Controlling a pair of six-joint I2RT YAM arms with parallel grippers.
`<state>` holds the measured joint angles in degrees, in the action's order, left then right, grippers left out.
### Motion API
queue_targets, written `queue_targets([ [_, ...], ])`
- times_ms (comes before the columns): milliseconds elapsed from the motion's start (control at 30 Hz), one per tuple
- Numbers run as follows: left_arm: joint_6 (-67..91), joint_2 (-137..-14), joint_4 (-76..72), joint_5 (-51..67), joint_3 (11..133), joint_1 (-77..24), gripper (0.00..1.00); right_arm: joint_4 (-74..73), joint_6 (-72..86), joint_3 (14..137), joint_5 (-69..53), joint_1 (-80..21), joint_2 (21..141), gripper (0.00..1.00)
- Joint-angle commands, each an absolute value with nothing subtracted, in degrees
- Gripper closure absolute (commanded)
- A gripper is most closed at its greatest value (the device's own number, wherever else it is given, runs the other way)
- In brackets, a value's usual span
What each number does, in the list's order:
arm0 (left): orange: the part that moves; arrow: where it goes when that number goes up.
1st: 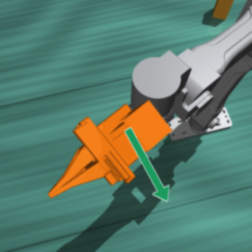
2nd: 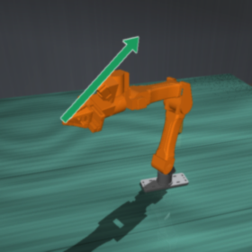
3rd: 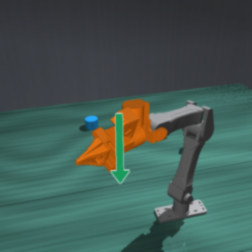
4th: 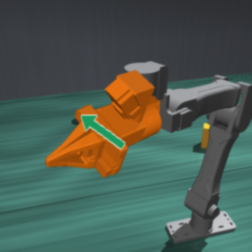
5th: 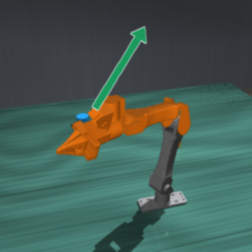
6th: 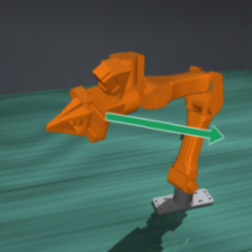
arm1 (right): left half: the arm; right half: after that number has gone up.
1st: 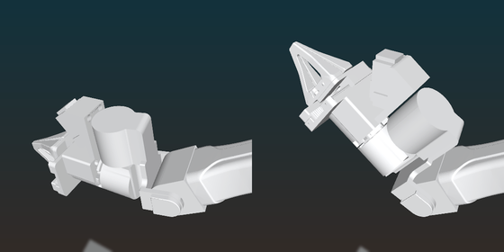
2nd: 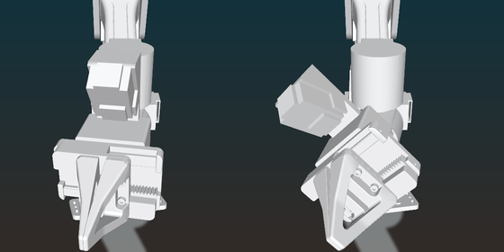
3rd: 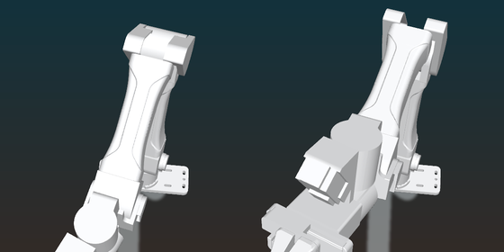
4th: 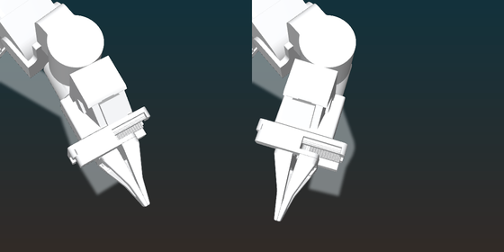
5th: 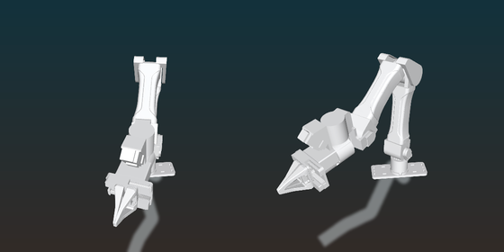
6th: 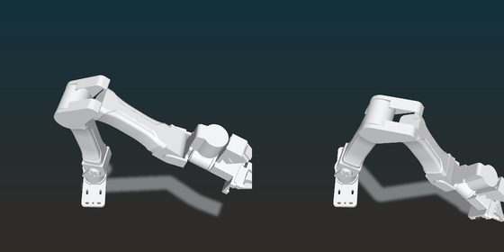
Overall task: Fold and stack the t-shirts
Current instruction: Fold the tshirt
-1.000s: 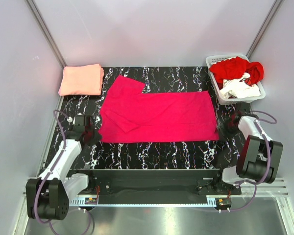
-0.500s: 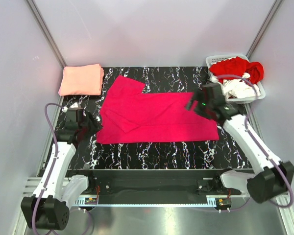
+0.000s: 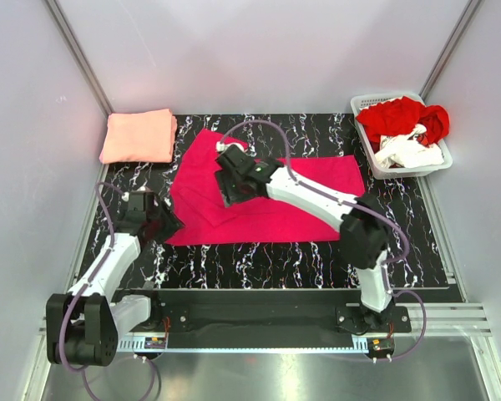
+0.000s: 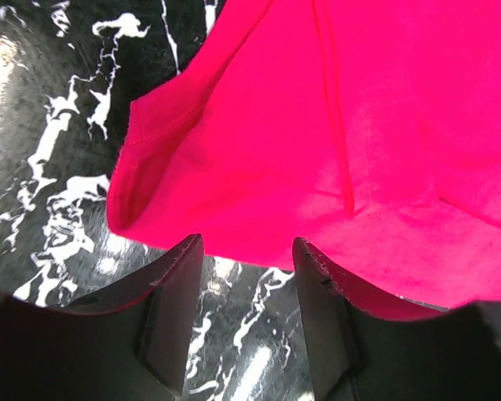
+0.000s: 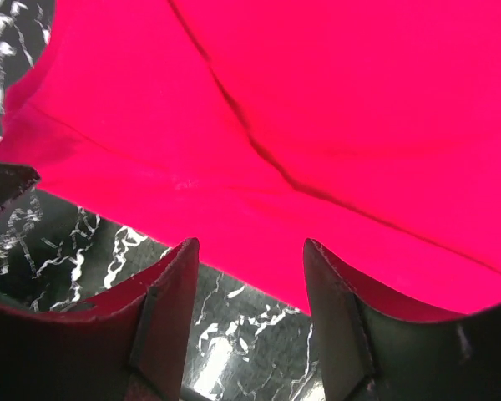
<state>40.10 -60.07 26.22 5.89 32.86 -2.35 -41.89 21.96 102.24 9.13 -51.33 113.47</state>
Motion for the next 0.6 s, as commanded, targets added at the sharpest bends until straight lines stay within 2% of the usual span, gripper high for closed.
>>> queue_targets([
  [0, 41.04, -61.69, 18.90, 7.21, 30.68, -2.11, 0.49, -46.14, 18.37, 110.11, 8.97, -52.29, 117.67, 0.41],
  [300, 40.96, -63.54, 17.93, 3.08, 26.63, -2.11, 0.50, -52.03, 15.73, 126.54, 8.35, -56.34, 132.09, 0.44],
  [567, 42.01, -65.04, 18.55, 0.18, 24.52, -2.02, 0.51, -55.37, 14.85, 135.35, 7.91, -57.83, 141.76, 0.46],
])
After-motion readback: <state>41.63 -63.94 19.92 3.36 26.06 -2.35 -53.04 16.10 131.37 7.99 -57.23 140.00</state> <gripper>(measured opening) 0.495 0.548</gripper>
